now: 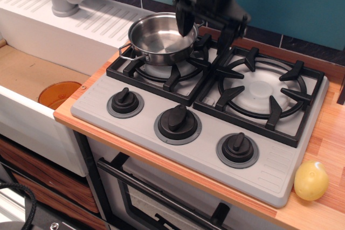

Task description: Put pot or pan on stove and put potato in pot or pan

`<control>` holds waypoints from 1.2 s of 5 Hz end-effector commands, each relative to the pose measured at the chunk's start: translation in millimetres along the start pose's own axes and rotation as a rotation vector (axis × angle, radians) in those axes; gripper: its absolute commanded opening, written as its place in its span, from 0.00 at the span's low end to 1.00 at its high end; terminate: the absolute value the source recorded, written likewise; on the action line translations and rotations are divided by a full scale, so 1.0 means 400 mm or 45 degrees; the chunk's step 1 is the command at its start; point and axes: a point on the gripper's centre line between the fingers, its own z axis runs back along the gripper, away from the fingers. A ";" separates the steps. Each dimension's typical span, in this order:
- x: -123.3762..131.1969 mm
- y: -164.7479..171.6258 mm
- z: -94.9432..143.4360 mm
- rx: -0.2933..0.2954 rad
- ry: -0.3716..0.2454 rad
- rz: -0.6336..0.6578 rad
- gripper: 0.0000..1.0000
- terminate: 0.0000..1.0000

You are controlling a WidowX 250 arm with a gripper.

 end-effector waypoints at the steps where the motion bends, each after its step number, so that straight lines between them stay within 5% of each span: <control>1: 0.012 0.033 0.005 0.022 -0.105 -0.001 1.00 0.00; 3: -0.002 0.022 -0.024 0.030 -0.124 0.025 1.00 0.00; 4: -0.004 0.007 -0.034 0.050 -0.103 0.072 0.00 0.00; 6: -0.009 0.016 -0.009 0.014 -0.052 0.008 0.00 0.00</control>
